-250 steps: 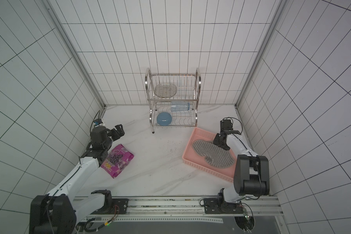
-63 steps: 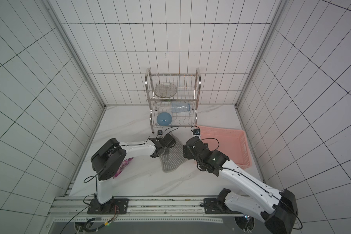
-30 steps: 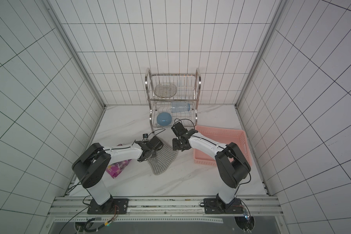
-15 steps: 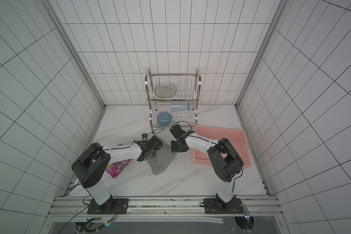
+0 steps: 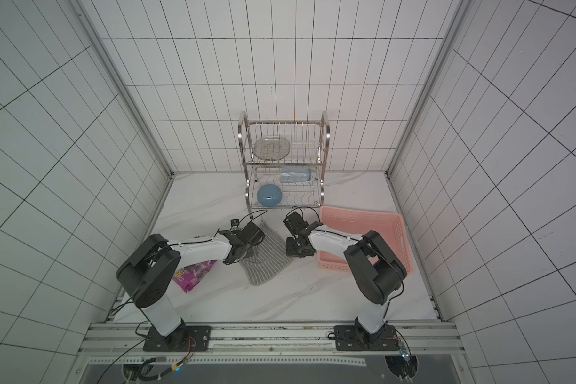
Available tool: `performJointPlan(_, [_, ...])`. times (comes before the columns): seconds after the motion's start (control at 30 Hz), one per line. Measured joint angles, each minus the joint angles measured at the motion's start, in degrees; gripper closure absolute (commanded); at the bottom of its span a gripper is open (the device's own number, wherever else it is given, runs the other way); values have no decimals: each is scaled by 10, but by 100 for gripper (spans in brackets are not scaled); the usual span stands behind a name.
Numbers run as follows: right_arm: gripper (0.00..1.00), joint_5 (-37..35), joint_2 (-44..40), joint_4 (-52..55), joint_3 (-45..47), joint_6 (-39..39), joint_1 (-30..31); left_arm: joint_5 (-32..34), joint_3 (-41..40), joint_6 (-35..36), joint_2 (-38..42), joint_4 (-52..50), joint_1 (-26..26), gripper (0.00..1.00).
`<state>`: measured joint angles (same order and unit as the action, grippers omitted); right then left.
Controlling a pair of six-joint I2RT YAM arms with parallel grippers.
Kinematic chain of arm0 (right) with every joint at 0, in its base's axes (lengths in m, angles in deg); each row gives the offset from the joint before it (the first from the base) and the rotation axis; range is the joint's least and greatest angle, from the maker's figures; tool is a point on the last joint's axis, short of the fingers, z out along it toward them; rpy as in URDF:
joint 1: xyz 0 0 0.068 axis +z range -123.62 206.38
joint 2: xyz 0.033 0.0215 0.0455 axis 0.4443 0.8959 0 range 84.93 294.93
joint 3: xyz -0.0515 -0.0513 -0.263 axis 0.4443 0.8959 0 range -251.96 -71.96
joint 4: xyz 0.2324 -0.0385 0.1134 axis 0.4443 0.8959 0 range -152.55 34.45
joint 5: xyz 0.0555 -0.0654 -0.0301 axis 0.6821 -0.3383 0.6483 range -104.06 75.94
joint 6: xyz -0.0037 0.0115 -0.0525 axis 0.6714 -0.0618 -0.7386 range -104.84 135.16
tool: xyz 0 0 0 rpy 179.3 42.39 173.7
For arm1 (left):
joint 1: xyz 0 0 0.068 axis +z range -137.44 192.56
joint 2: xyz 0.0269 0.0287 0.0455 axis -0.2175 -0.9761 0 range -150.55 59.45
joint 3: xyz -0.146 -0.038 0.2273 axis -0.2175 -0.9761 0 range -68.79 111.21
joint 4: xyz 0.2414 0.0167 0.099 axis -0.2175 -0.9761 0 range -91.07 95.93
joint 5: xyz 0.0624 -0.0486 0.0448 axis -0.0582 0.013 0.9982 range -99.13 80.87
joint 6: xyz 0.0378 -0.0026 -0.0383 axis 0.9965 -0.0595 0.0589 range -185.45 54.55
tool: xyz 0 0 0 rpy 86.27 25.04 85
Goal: Fold the square dishcloth
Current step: Flatten out the cleaning item at the center of the board.
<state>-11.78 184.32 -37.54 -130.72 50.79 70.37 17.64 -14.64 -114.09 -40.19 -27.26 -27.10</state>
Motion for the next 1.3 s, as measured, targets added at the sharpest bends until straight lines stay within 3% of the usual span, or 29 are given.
performJointPlan(0.2, [99,-36,-67,15,31,38,24,0,0,3,6,0,6,100])
performJointPlan(0.57, [99,-53,-116,30,101,127,45,-18,-15,9,26,12,6,100])
performJointPlan(0.7, [98,-58,-119,32,106,147,58,-26,-16,12,29,17,5,91])
performJointPlan(0.97, [93,-68,-127,43,106,156,89,-60,-35,27,82,24,5,55])
performJointPlan(1.3, [93,-104,-164,83,88,145,98,-156,-67,34,199,26,-4,52])
